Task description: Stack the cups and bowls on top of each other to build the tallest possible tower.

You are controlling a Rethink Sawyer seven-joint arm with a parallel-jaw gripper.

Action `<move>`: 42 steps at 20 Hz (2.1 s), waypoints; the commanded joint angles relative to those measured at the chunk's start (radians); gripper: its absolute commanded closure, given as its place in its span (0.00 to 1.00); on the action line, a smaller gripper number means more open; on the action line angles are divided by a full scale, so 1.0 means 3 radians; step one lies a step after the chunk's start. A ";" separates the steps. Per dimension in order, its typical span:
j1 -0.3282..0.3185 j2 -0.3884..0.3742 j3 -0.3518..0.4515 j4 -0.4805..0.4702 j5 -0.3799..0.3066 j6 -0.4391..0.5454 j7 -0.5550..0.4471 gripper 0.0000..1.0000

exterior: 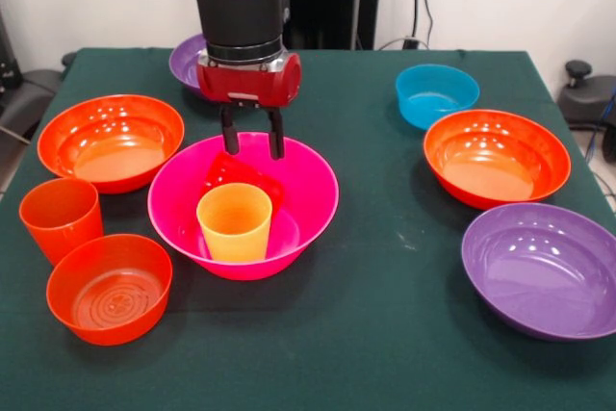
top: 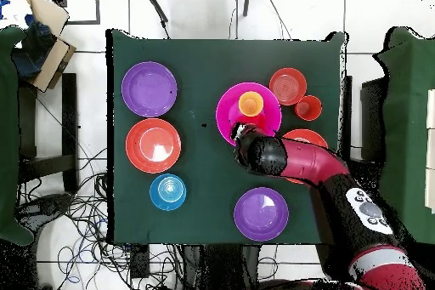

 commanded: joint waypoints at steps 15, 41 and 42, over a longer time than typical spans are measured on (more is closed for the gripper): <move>-0.0113 0.0064 0.0341 -0.0126 -0.0363 0.0618 -0.0526 0.00; -0.0568 0.0464 0.0944 -0.0188 -0.0625 0.0496 -0.0611 0.00; -0.0581 0.0478 0.0967 -0.0187 -0.0635 0.0492 -0.0605 0.00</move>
